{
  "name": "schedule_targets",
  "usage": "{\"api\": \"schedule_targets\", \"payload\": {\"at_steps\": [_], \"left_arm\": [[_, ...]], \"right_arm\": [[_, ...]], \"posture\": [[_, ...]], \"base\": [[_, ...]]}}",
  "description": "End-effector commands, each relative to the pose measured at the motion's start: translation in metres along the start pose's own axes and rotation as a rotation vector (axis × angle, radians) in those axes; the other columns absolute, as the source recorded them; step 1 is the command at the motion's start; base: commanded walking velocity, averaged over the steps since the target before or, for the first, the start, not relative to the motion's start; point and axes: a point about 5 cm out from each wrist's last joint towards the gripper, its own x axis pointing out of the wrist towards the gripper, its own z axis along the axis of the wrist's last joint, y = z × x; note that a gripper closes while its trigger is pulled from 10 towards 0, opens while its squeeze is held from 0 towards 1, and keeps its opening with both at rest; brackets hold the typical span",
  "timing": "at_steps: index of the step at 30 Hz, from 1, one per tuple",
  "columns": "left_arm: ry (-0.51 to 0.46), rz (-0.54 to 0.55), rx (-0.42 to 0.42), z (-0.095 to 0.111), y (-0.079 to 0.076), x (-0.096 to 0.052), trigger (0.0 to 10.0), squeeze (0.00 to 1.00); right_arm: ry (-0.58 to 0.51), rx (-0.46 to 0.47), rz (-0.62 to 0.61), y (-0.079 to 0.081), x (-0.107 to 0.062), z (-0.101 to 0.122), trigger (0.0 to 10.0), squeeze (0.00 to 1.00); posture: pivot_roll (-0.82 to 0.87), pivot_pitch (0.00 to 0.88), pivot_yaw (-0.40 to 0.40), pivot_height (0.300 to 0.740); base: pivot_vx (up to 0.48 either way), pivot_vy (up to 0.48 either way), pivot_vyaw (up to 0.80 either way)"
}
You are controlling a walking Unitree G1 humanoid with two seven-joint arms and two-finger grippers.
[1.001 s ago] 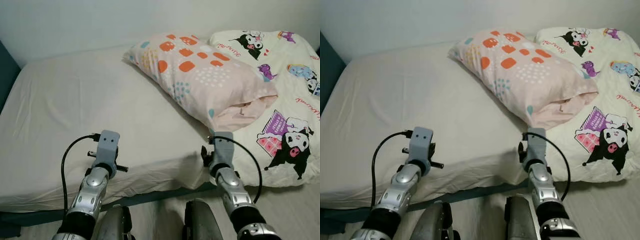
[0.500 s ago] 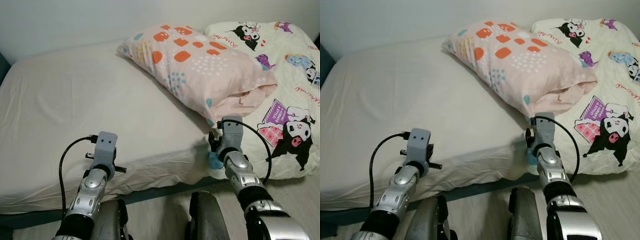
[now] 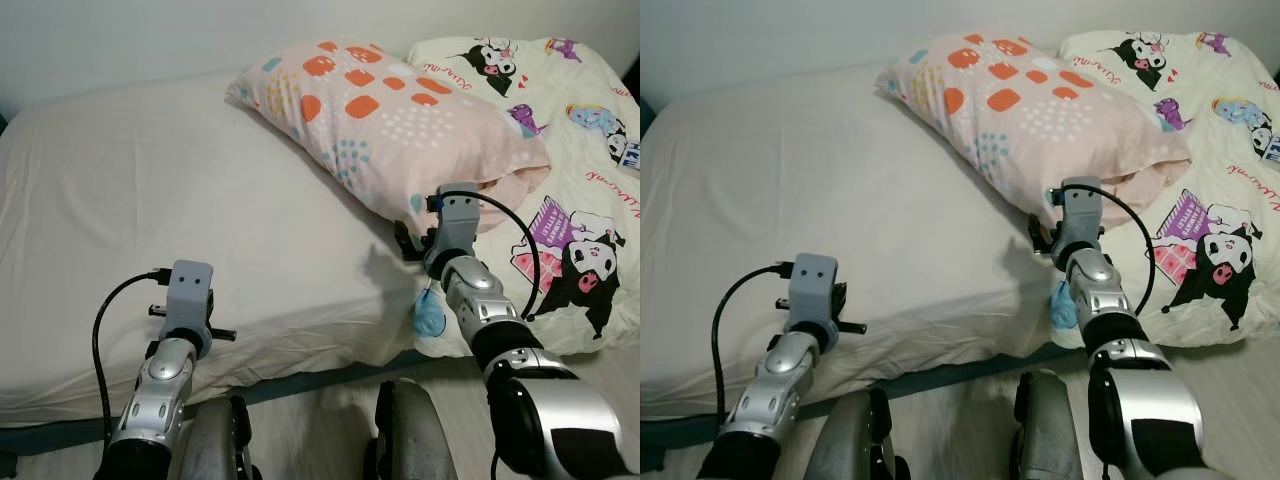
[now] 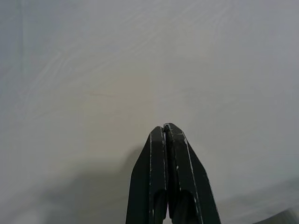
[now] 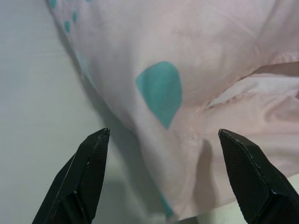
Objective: Clean up the room
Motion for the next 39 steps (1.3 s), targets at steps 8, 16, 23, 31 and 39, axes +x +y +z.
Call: {"api": "schedule_targets", "payload": {"at_steps": [8, 16, 23, 31, 39], "left_arm": [[0.038, 0.020, -0.029, -0.006, 0.008, -0.010, 10.0, 0.00], [0.028, 0.021, -0.043, 0.002, 0.009, -0.017, 10.0, 0.00], [0.024, 0.024, -0.039, 0.008, 0.011, -0.021, 10.0, 0.00], [0.032, 0.027, -0.034, 0.010, 0.013, -0.024, 10.0, 0.00], [0.039, 0.029, -0.034, 0.010, 0.012, -0.025, 10.0, 0.00]], "right_arm": [[0.030, -0.040, -0.008, -0.008, 0.002, 0.006, 10.0, 1.00], [-0.013, -0.066, -0.065, -0.017, 0.006, 0.028, 10.0, 0.00], [-0.040, -0.088, -0.078, -0.017, 0.008, 0.039, 10.0, 0.00], [-0.039, -0.052, -0.084, -0.017, 0.009, 0.043, 10.0, 0.00], [-0.053, -0.041, -0.088, -0.017, 0.010, 0.048, 10.0, 0.00]], "posture": [[0.15, 0.359, -0.030, 0.578], [0.18, 0.389, -0.030, 0.578], [0.19, 0.406, -0.029, 0.578], [0.20, 0.418, -0.030, 0.573], [0.21, 0.418, -0.028, 0.558]], "base": [[0.000, 0.000, 0.00], [0.000, 0.000, 0.00], [0.000, 0.000, 0.00], [0.000, 0.000, 0.00], [0.000, 0.000, 0.00]]}}
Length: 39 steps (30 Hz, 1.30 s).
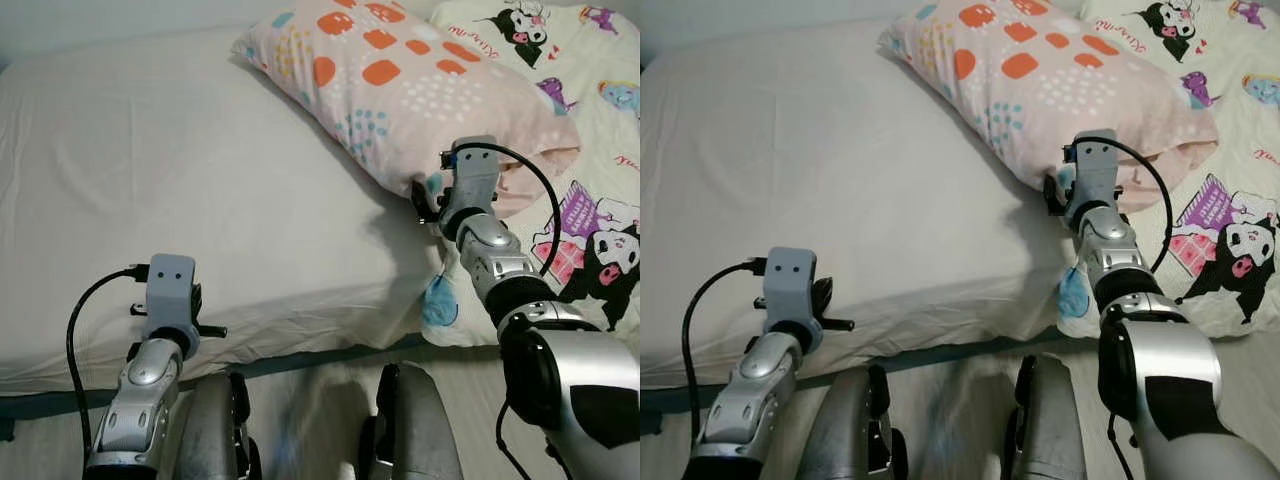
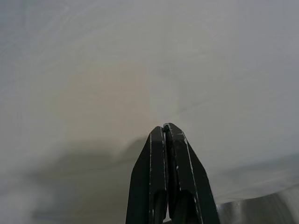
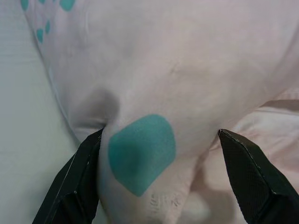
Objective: Clean up the room
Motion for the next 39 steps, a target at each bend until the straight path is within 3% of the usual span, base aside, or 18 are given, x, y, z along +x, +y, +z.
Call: {"api": "schedule_targets", "payload": {"at_steps": [1, 5, 6, 7, 8, 23, 34, 39], "left_arm": [[0.046, 0.011, 0.007, -0.009, 0.003, -0.005, 10.0, 0.00], [0.050, 0.010, 0.004, -0.009, 0.002, -0.005, 10.0, 0.00], [0.051, 0.010, 0.001, -0.009, 0.001, -0.005, 10.0, 0.00], [0.051, 0.010, 0.001, -0.009, 0.001, -0.005, 10.0, 0.00], [0.051, 0.011, -0.001, -0.009, 0.001, -0.004, 10.0, 0.00], [0.045, 0.016, -0.016, -0.009, -0.003, 0.003, 10.0, 0.00], [0.032, 0.013, -0.022, -0.008, -0.004, 0.012, 10.0, 0.00], [0.027, 0.015, -0.025, -0.007, -0.002, 0.014, 10.0, 0.00]], "right_arm": [[0.017, 0.017, -0.019, -0.005, -0.001, -0.003, 10.0, 0.00], [0.006, 0.029, -0.027, -0.006, 0.000, 0.000, 10.0, 0.00], [-0.006, 0.046, -0.030, -0.008, 0.000, 0.002, 3.2, 0.00], [-0.006, 0.046, -0.030, -0.008, 0.000, 0.002, 3.2, 0.00], [-0.007, 0.057, -0.028, -0.009, 0.000, 0.003, 0.0, 0.00], [0.000, 0.039, 0.002, -0.014, -0.002, 0.001, 0.0, 0.00], [0.001, 0.045, 0.118, 0.000, -0.001, -0.001, 0.0, 0.00], [-0.024, 0.076, 0.202, 0.015, 0.001, 0.005, 0.0, 0.00]], "posture": [[0.21, 0.416, -0.025, 0.558], [0.21, 0.416, -0.025, 0.558], [0.21, 0.412, -0.026, 0.558], [0.21, 0.412, -0.026, 0.558], [0.20, 0.410, -0.026, 0.558], [0.15, 0.375, -0.033, 0.558], [0.12, 0.339, -0.028, 0.558], [0.10, 0.318, -0.025, 0.558]], "base": [[0.000, 0.000, 0.00], [0.000, 0.000, 0.00], [0.000, 0.000, 0.00], [0.000, 0.000, 0.00], [0.000, 0.000, 0.00], [0.000, 0.000, 0.00], [0.000, 0.000, 0.00], [0.000, 0.000, 0.00]]}}
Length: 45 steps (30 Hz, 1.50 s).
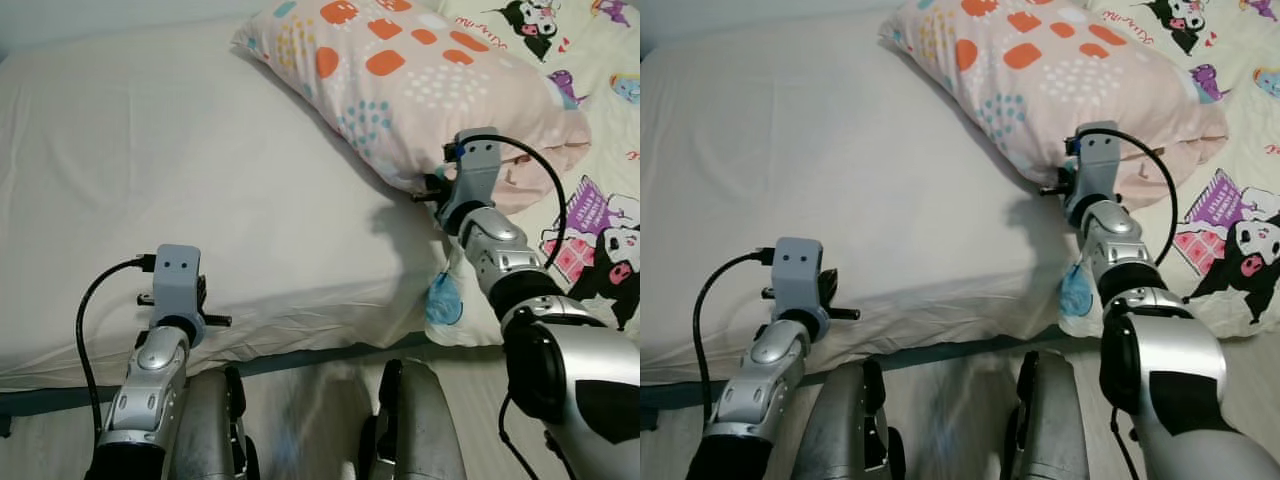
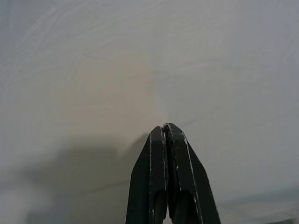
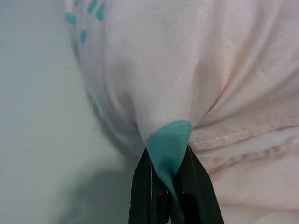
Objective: Clean up the room
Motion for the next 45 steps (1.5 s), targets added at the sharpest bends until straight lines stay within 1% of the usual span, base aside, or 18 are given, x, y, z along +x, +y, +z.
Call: {"api": "schedule_targets", "payload": {"at_steps": [1, 5, 8, 9, 11, 12, 13, 18, 22, 24, 25, 29, 34, 36, 37, 41, 43, 45], "left_arm": [[0.037, 0.012, -0.014, -0.011, 0.003, -0.002, 10.0, 0.00], [0.036, 0.013, -0.014, -0.011, 0.003, -0.002, 10.0, 0.00], [0.031, 0.016, -0.011, -0.011, 0.004, -0.001, 10.0, 0.00], [0.031, 0.016, -0.011, -0.011, 0.004, -0.001, 10.0, 0.00], [0.026, 0.018, -0.010, -0.011, 0.005, -0.001, 10.0, 0.00], [0.026, 0.018, -0.010, -0.011, 0.005, -0.001, 10.0, 0.00], [0.021, 0.022, -0.009, -0.011, 0.006, -0.001, 10.0, 0.00], [0.021, 0.034, -0.004, -0.012, 0.013, -0.001, 10.0, 0.00], [0.020, 0.040, -0.001, -0.012, 0.015, 0.001, 10.0, 0.00], [0.015, 0.049, -0.001, -0.010, 0.018, 0.003, 10.0, 0.00], [0.015, 0.049, -0.001, -0.010, 0.018, 0.003, 10.0, 0.00], [0.004, 0.075, 0.002, -0.007, 0.025, 0.006, 10.0, 0.00], [-0.005, 0.094, 0.006, -0.005, 0.031, 0.006, 10.0, 0.00], [-0.020, 0.129, 0.026, -0.003, 0.044, 0.004, 10.0, 0.00], [-0.020, 0.129, 0.026, -0.003, 0.044, 0.004, 10.0, 0.00], [-0.046, 0.211, 0.094, 0.004, 0.078, 0.003, 10.0, 0.00], [-0.050, 0.228, 0.106, 0.005, 0.084, 0.003, 10.0, 0.00], [-0.045, 0.293, 0.129, 0.009, 0.104, 0.002, 10.0, 0.00]], "right_arm": [[-0.009, 0.015, 0.052, 0.010, 0.002, 0.001, 0.0, 0.00], [-0.016, 0.021, 0.088, 0.019, 0.004, 0.002, 0.0, 0.00], [-0.038, 0.068, 0.209, 0.052, 0.010, 0.004, 0.0, 0.00], [-0.038, 0.068, 0.209, 0.052, 0.010, 0.004, 0.0, 0.00], [-0.041, 0.081, 0.294, 0.068, 0.011, 0.003, 0.0, 0.00], [-0.041, 0.081, 0.294, 0.068, 0.011, 0.003, 0.0, 0.00], [-0.042, 0.094, 0.374, 0.079, 0.010, 0.001, 0.0, 0.00], [-0.039, 0.101, 0.499, 0.099, 0.009, 0.000, 0.0, 0.00], [-0.057, 0.121, 0.542, 0.114, 0.010, 0.005, 0.0, 0.00], [-0.083, 0.159, 0.574, 0.132, 0.011, 0.015, 0.0, 0.00], [-0.083, 0.159, 0.574, 0.132, 0.011, 0.015, 0.0, 0.00], [-0.125, 0.220, 0.698, 0.178, 0.008, 0.033, 0.0, 0.00], [-0.134, 0.233, 0.768, 0.199, 0.004, 0.037, 0.0, 0.00], [-0.137, 0.252, 0.858, 0.225, -0.005, 0.037, 0.0, 0.00], [-0.137, 0.252, 0.858, 0.225, -0.005, 0.037, 0.0, 0.00], [-0.122, 0.265, 0.971, 0.258, -0.021, 0.030, 0.0, 0.00], [-0.117, 0.269, 0.984, 0.262, -0.023, 0.029, 0.0, 0.00], [-0.108, 0.304, 1.034, 0.279, -0.032, 0.031, 0.0, 0.00]], "posture": [[0.10, 0.311, -0.023, 0.558], [0.10, 0.306, -0.023, 0.558], [0.10, 0.297, -0.027, 0.558], [0.10, 0.297, -0.027, 0.558], [0.10, 0.293, -0.030, 0.558], [0.10, 0.293, -0.030, 0.558], [0.10, 0.289, -0.032, 0.558], [0.09, 0.286, -0.024, 0.558], [0.09, 0.285, -0.024, 0.558], [0.08, 0.283, -0.022, 0.558], [0.08, 0.283, -0.022, 0.558], [0.08, 0.285, -0.031, 0.558], [0.08, 0.286, -0.037, 0.558], [0.09, 0.287, -0.043, 0.558], [0.09, 0.287, -0.043, 0.558], [0.08, 0.288, -0.045, 0.558], [0.08, 0.288, -0.045, 0.558], [0.08, 0.287, -0.041, 0.558]], "base": [[0.000, 0.000, 0.00], [0.000, 0.000, 0.00], [0.000, 0.000, 0.00], [0.000, 0.000, 0.00], [0.000, 0.000, 0.00], [0.000, 0.000, 0.00], [0.000, 0.000, 0.00], [0.000, 0.000, 0.00], [0.000, 0.000, 0.00], [0.000, 0.000, 0.00], [0.000, 0.000, 0.00], [0.000, 0.000, 0.00], [0.000, 0.000, 0.00], [0.000, 0.000, 0.00], [0.000, 0.000, 0.00], [0.000, 0.000, 0.00], [0.000, 0.000, 0.00], [0.000, 0.000, 0.00]]}}
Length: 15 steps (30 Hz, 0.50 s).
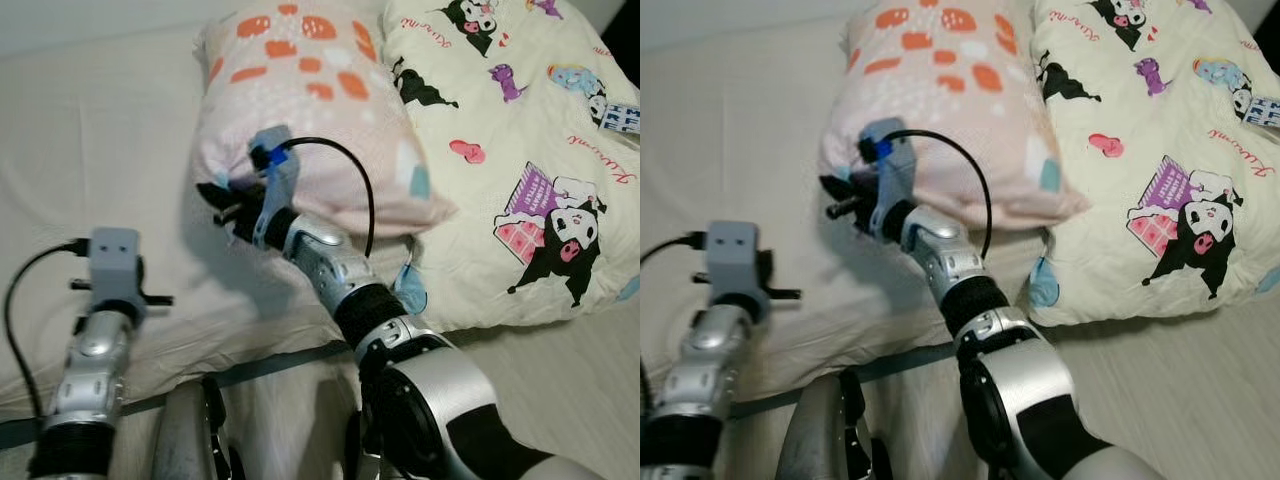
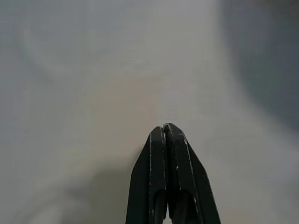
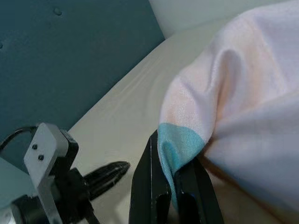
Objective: Clean up the room
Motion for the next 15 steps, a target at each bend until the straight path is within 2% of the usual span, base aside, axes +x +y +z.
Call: {"api": "schedule_targets", "payload": {"at_steps": [1, 2, 3, 5, 7, 8, 11, 13, 15], "left_arm": [[0.040, 0.049, 0.025, -0.010, 0.015, -0.001, 10.0, 0.00], [0.042, 0.072, 0.032, -0.010, 0.022, 0.000, 10.0, 0.00], [0.042, 0.130, 0.056, -0.007, 0.037, 0.003, 10.0, 0.00], [0.042, 0.130, 0.056, -0.007, 0.037, 0.003, 10.0, 0.00], [0.039, 0.166, 0.072, -0.005, 0.046, 0.005, 10.0, 0.00], [0.039, 0.166, 0.072, -0.005, 0.046, 0.005, 10.0, 0.00], [0.033, 0.213, 0.090, -0.002, 0.057, 0.007, 10.0, 0.00], [0.033, 0.213, 0.090, -0.002, 0.057, 0.007, 10.0, 0.00], [0.028, 0.241, 0.099, -0.001, 0.066, 0.009, 10.0, 0.00]], "right_arm": [[-0.008, 0.056, 0.151, 0.041, 0.019, -0.009, 0.0, 0.00], [-0.010, 0.068, 0.171, 0.048, 0.022, -0.010, 0.0, 0.00], [-0.009, 0.091, 0.232, 0.068, 0.029, -0.011, 0.0, 0.00], [-0.009, 0.091, 0.232, 0.068, 0.029, -0.011, 0.0, 0.00], [-0.007, 0.103, 0.280, 0.082, 0.032, -0.012, 0.0, 0.00], [-0.007, 0.103, 0.280, 0.082, 0.032, -0.012, 0.0, 0.00], [0.005, 0.125, 0.337, 0.100, 0.032, -0.017, 0.0, 0.00], [0.005, 0.125, 0.337, 0.100, 0.032, -0.017, 0.0, 0.00], [0.037, 0.132, 0.367, 0.111, 0.029, -0.027, 0.0, 0.00]], "posture": [[0.08, 0.287, -0.041, 0.558], [0.08, 0.288, -0.041, 0.558], [0.08, 0.287, -0.043, 0.558], [0.08, 0.287, -0.043, 0.558], [0.08, 0.287, -0.045, 0.558], [0.08, 0.287, -0.045, 0.558], [0.08, 0.287, -0.045, 0.558], [0.08, 0.287, -0.045, 0.558], [0.08, 0.289, -0.046, 0.558]], "base": [[0.000, 0.000, 0.00], [0.000, 0.000, 0.00], [0.000, 0.000, 0.00], [0.000, 0.000, 0.00], [0.000, 0.000, 0.00], [0.000, 0.000, 0.00], [0.000, 0.000, 0.00], [0.000, 0.000, 0.00], [0.000, 0.000, 0.00]]}}
